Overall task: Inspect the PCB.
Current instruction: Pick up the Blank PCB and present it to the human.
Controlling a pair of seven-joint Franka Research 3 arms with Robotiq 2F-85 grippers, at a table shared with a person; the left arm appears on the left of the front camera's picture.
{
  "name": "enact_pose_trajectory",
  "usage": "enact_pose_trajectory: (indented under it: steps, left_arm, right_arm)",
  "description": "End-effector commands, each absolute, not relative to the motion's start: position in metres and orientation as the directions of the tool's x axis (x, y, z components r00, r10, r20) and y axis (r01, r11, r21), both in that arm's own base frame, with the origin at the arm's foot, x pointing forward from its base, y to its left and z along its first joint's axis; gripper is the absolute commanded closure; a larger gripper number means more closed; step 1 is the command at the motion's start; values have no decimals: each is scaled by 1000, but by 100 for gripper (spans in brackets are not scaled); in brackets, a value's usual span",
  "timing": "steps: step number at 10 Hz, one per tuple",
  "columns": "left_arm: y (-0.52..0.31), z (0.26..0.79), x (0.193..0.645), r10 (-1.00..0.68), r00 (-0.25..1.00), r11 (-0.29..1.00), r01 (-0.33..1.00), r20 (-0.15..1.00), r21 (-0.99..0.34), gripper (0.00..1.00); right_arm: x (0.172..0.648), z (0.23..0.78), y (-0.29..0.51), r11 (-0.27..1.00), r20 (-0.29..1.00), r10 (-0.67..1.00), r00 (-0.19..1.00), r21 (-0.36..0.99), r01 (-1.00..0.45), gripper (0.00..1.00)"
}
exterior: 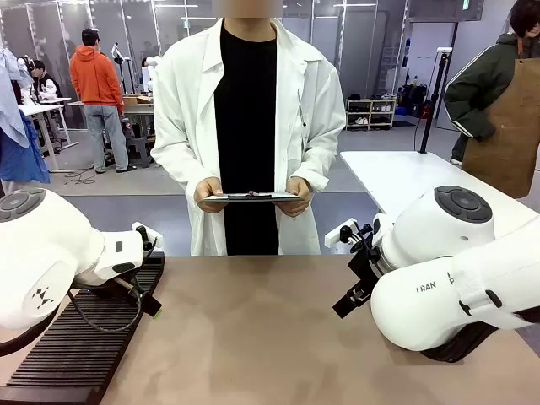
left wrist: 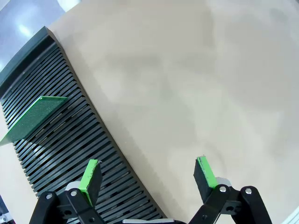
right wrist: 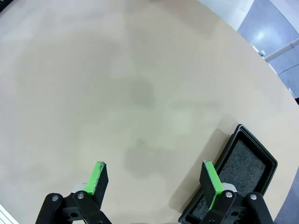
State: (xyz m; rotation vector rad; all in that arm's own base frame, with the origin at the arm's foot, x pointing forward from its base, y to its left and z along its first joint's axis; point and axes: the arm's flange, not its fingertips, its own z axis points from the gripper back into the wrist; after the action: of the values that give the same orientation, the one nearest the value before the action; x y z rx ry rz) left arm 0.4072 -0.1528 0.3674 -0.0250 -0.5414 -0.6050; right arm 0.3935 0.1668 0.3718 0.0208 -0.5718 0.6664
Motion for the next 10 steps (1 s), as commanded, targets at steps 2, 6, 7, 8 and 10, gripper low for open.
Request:
enact_pose_trajectory:
  steps: [2, 6, 7, 8, 10]
  left_arm:
    - [-152, 367, 407, -533, 689, 827, 546, 491, 132, 0]
    - [-145, 411, 410, -547, 699, 816, 569, 460, 106, 0]
    - [-137, 434, 409, -550, 693, 794, 607, 466, 35, 0]
    - [-123, 454, 407, -546, 693, 766, 641, 470, -55, 0]
    - [-82, 485, 398, -510, 733, 735, 643, 450, -214, 0]
  right_arm:
    - [394, 372, 167, 793, 508, 577, 640, -159, -588, 0]
    - [392, 408, 151, 796, 510, 564, 650, -125, -593, 0]
    - [389, 432, 139, 794, 504, 554, 662, -83, -602, 0]
    - [386, 456, 124, 785, 516, 526, 676, 12, -619, 0]
    - [373, 489, 81, 770, 535, 454, 713, 168, -616, 0]
